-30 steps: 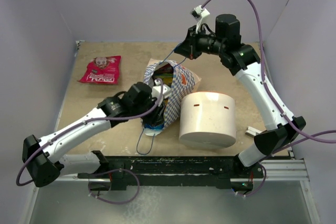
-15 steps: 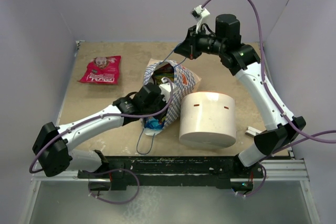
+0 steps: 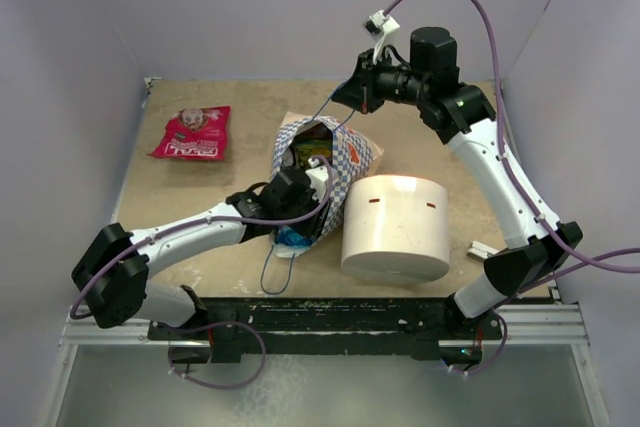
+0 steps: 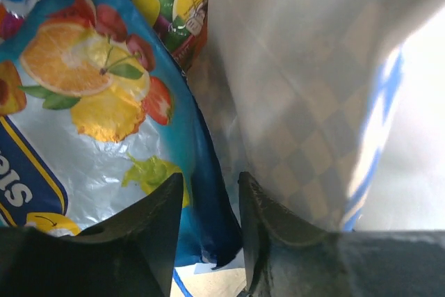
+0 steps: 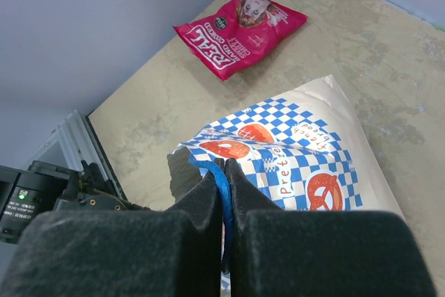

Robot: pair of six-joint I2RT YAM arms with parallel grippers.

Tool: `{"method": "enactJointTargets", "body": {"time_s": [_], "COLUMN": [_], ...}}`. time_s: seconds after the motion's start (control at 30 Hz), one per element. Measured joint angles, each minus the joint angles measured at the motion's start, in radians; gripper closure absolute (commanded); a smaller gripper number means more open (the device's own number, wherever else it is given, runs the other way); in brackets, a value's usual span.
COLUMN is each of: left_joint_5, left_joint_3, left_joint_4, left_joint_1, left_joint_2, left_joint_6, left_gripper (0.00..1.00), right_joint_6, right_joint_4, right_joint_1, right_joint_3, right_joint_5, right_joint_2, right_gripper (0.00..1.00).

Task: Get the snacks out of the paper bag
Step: Take out the snack from the paper bag.

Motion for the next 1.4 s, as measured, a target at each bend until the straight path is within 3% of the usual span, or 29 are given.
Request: {"method": "enactJointTargets", "body": {"time_s": [0.2,0.43,0.57,0.73,0.77,0.97,1.4], "left_joint_5": [-0.007,-0.015,-0.016,-0.018,-0.017,-0.038,-0.148], "left_joint_3": [-0.036,-0.037,0.001,0.01,0.01,0.081,0.482], "left_joint_4": [0.002,0.016,0.029,-0.004,-0.021,-0.205,-0.56], "left_joint_1": [0.002,0.002,0.005,0.005,0.004,0.003,0.002], "left_joint_2": [0.0,0.046,0.126,0.132,0.121,0.037,-0.036], "left_joint_6": [-0.01,-0.008,-0.008,-0.005,-0.004,0.026,0.056], "left_gripper": [0.48,0.5,0.64,0.9,0.99,1.0,1.0], "right_joint_6": [0.0,0.0,0.0,0.0,0.0,-0.006,-0.005], "right_joint_4": [-0.01,-0.015,-0.016,-0.013,-0.01,-0.004,0.051], "right_joint_1": [0.0,0.0,0.0,0.0,0.0,0.0,-0.001], "right_joint_3": [0.0,0.0,0.0,-0.004,-0.008,-0.036,-0.127], "right_joint_5": [-0.001,-0.003,-0.004,-0.004,-0.004,0.005,0.114], "right_joint_2": [0.0,0.0,0.0,0.0,-0.002,-0.016,-0.113], "right_gripper": [1.0,1.0,1.0,1.0,1.0,1.0,1.0]}}
